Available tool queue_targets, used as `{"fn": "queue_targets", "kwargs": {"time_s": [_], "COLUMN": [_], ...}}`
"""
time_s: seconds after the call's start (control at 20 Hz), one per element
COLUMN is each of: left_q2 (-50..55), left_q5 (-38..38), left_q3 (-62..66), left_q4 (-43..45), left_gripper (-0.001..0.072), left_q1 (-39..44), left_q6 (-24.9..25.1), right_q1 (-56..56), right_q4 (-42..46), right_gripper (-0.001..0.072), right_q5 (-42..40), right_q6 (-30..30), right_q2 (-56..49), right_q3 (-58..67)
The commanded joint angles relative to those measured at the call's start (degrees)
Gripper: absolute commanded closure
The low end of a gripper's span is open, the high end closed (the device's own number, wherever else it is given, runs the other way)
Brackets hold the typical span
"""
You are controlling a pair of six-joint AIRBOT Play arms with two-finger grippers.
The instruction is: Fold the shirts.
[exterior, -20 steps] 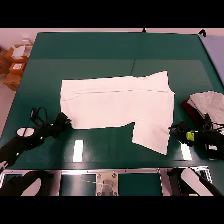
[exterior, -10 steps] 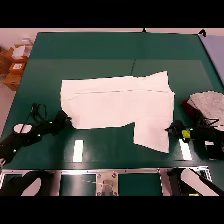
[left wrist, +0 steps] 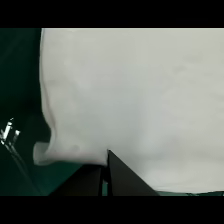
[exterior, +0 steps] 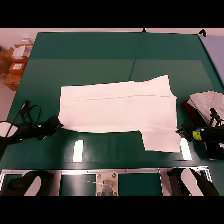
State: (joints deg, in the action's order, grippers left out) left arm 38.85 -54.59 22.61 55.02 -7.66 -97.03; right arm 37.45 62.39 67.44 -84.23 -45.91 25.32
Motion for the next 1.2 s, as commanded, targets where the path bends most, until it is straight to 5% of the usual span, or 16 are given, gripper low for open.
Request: {"fn": "queue_targets", "kwargs": {"time_s": [0.0, 0.4, 0.55, 0.75, 1.15], "left_q2": [-9.1, -5.6, 6.7, 24.2, 48.2], "left_q5": [-7.1, 1.3, 3.8, 8.2, 16.7], "left_q3": [0.3, 6.8, 14.2, 24.6, 36.7], "left_q4": [9.4, 8.0, 4.2, 2.6, -7.0], "left_gripper": [0.0685, 0.0684, 0.0684, 0.0684, 0.0682], "left_q1": [-0.4, -0.4, -0.4, -0.4, 2.2], "left_q6": [-7.8, -7.0, 0.0, 3.0, 15.2], "right_q1": [-1.1, -6.6, -12.1, -19.5, -25.2], "right_q4": [2.4, -6.1, -8.4, -11.4, -11.4], "right_gripper": [0.0696, 0.0696, 0.0695, 0.0695, 0.0695], "right_q5": [1.8, -2.7, -7.3, -16.5, -18.5], "right_q6": [-2.4, -2.8, -2.7, -2.3, -2.3], "right_q2": [4.3, 0.9, -9.1, -24.0, -53.5], "right_q3": [0.8, 14.8, 21.2, 31.5, 56.1]}}
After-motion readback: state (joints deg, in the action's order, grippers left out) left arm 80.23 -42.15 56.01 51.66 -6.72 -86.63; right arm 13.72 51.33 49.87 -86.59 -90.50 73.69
